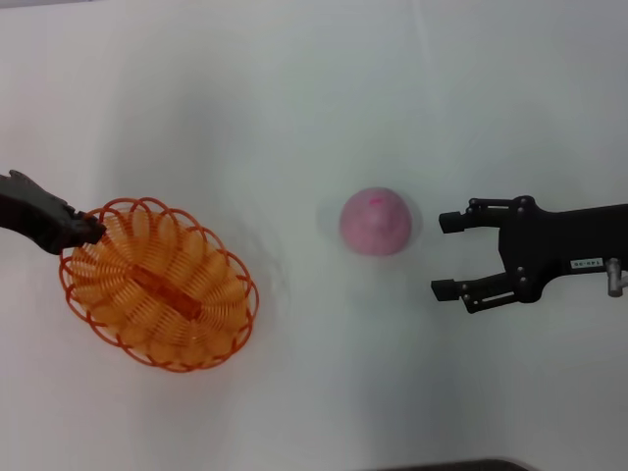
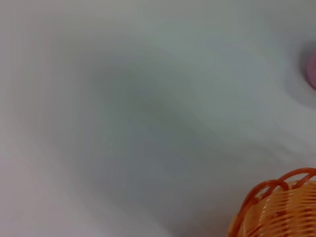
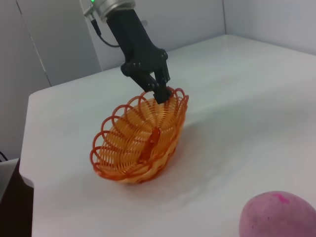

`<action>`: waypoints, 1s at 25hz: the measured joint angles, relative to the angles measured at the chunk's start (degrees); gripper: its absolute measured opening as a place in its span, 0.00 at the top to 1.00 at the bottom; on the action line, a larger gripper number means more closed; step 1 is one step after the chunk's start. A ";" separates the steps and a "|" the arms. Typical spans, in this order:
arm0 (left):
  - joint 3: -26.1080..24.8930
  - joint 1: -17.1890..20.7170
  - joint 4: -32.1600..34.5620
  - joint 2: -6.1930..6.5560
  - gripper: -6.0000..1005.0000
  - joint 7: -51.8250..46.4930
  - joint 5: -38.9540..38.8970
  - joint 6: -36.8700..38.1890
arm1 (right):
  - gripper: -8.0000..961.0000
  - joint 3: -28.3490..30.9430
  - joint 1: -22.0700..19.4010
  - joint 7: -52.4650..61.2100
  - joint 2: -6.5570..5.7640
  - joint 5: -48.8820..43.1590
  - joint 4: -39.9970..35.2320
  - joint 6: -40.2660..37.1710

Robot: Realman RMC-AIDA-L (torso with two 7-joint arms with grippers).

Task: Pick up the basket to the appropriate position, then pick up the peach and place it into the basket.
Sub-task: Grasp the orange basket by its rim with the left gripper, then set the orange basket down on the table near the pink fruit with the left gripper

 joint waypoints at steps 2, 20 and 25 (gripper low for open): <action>-0.63 -0.63 0.05 0.33 0.89 -1.08 -0.07 1.81 | 0.02 0.00 0.06 0.00 0.05 0.00 0.00 0.00; -3.89 -0.77 -0.89 1.34 0.93 -18.95 -5.59 9.75 | 0.02 0.00 0.87 1.14 -0.04 0.00 0.00 0.55; -8.07 0.06 -2.08 0.81 0.93 -22.15 -7.75 10.54 | 0.02 0.00 0.90 1.24 -0.06 0.00 0.00 0.99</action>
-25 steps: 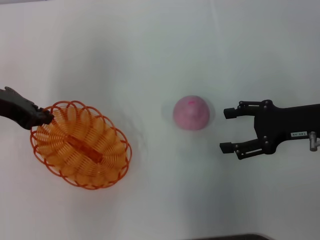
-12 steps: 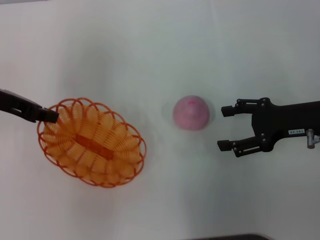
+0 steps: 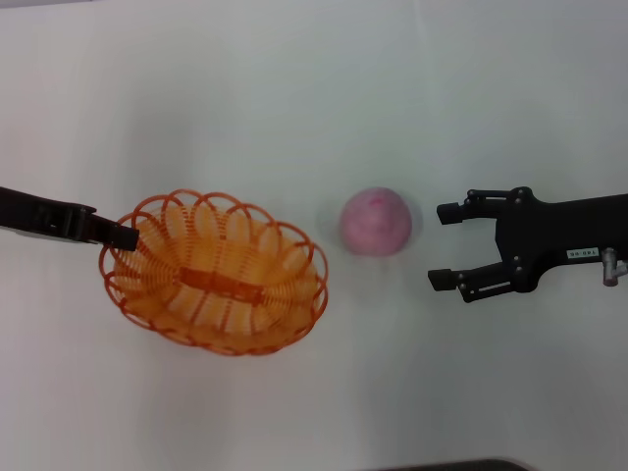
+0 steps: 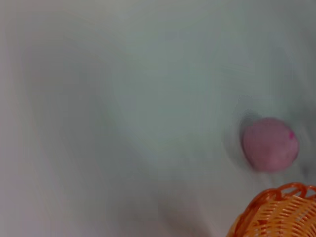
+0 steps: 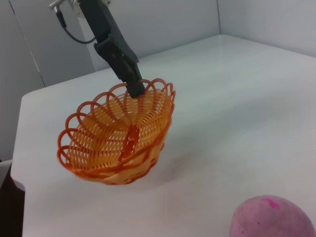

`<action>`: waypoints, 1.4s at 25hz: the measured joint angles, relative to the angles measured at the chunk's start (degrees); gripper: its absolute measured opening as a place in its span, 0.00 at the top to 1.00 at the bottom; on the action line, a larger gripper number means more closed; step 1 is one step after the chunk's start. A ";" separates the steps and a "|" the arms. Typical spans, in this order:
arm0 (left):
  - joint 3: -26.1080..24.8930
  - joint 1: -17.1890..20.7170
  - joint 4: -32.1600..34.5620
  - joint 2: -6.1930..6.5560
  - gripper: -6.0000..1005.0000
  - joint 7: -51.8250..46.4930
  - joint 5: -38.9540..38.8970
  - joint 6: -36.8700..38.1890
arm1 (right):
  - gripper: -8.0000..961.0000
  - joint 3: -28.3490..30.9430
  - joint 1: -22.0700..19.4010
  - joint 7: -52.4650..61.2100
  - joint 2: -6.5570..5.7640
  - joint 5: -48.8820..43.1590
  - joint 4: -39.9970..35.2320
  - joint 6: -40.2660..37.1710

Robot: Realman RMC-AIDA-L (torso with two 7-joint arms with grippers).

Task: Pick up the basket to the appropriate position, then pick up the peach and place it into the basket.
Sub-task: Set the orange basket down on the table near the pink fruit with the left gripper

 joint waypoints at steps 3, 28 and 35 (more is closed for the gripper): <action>-1.17 1.39 1.12 -1.13 0.93 -1.65 -1.46 -0.53 | 0.02 0.00 0.03 0.06 -0.01 0.00 0.00 0.09; 9.23 14.14 -0.45 -2.66 0.93 -7.51 -15.06 -13.31 | 0.02 1.24 0.37 0.17 0.34 -0.01 0.00 1.50; 11.34 14.91 -0.56 -2.68 0.93 -8.53 -16.45 -14.36 | 0.02 1.24 0.30 0.17 0.35 -0.01 0.00 1.50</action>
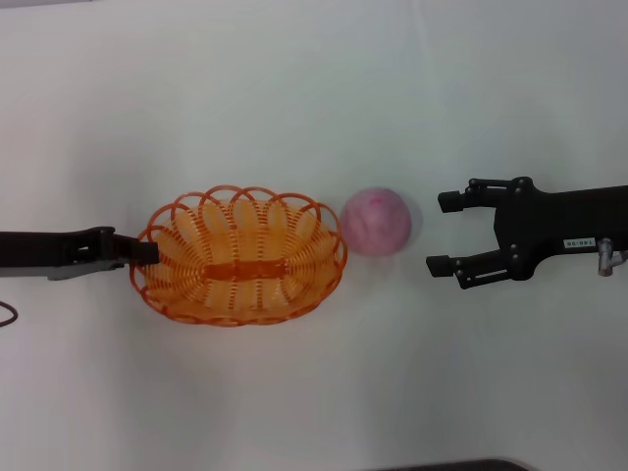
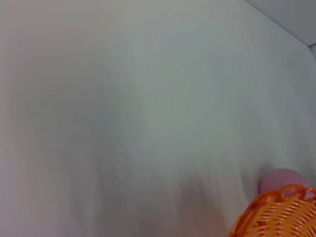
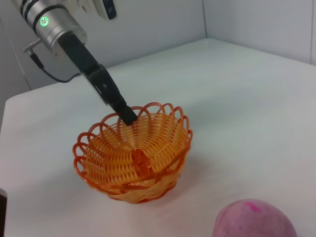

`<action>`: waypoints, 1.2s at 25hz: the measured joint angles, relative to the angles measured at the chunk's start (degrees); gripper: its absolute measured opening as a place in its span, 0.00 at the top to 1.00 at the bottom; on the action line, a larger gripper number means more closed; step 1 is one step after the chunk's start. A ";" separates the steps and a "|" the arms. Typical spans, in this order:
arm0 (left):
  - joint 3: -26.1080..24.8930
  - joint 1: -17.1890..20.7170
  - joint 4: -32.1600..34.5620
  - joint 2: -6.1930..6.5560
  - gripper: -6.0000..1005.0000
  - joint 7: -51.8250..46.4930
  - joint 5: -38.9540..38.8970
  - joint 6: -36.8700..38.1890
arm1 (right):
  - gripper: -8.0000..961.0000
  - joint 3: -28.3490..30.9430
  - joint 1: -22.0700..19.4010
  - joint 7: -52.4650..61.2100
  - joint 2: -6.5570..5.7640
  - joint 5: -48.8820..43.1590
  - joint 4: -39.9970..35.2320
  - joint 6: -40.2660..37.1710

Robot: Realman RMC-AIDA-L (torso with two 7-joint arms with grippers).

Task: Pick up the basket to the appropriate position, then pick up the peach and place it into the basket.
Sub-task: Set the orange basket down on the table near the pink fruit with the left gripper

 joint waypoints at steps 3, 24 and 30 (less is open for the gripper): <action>0.44 0.51 0.13 0.00 0.93 -0.42 -0.61 -0.87 | 0.02 0.00 -0.11 0.00 0.00 0.00 0.00 0.01; 3.68 1.40 -0.31 0.00 0.92 -1.70 -0.82 -5.24 | 0.02 -0.04 -0.21 0.00 -0.04 0.01 0.00 0.23; 3.93 1.82 -0.36 0.00 0.92 -1.78 -1.32 -5.51 | 0.02 -0.17 -0.11 0.00 -0.01 0.01 0.00 0.59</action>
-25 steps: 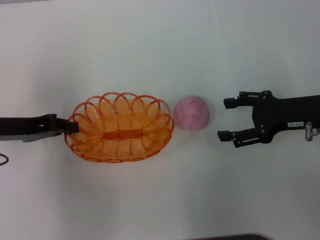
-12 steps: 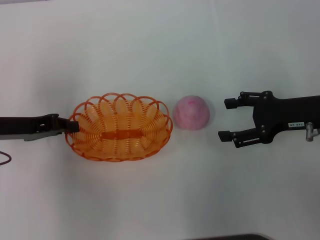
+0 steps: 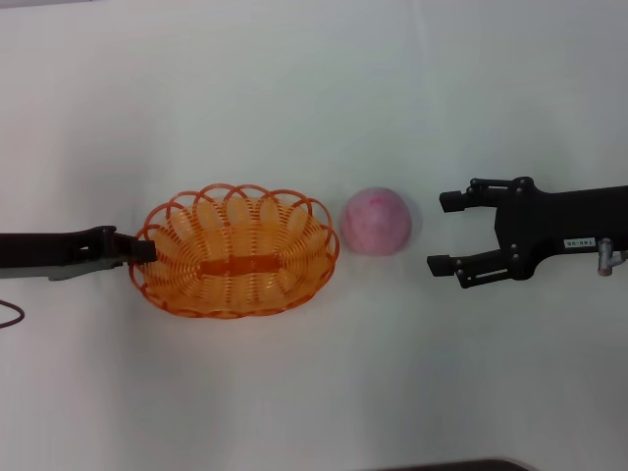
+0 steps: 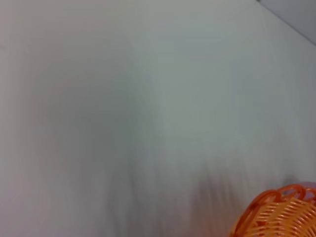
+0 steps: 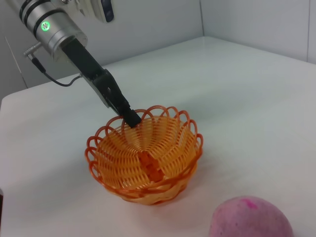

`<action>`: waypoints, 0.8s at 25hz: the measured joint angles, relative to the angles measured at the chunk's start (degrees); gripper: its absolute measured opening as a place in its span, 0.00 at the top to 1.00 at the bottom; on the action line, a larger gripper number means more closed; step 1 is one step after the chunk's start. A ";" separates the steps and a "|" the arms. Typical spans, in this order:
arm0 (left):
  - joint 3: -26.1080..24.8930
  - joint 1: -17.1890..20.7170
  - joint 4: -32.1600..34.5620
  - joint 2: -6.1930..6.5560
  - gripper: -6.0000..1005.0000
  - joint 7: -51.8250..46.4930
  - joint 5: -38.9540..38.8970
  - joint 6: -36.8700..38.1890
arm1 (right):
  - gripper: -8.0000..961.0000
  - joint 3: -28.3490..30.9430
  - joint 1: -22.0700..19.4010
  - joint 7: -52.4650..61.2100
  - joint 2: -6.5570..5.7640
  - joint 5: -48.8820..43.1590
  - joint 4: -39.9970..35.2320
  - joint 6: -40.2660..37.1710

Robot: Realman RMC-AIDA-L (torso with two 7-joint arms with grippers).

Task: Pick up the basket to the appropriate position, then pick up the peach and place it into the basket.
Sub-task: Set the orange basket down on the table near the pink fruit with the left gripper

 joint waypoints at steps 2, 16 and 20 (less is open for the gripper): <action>0.00 0.05 -0.02 0.00 0.91 -0.06 -0.14 0.00 | 0.02 -0.02 0.04 0.00 0.00 0.00 0.00 0.02; -0.81 0.14 -1.03 0.00 0.85 -0.13 -2.40 0.66 | 0.01 0.16 -0.04 0.00 -0.23 0.00 0.00 0.06; -1.14 -0.20 -2.99 0.02 0.77 -0.13 -2.49 1.08 | 0.01 0.17 -0.06 0.00 -0.26 0.00 0.00 0.10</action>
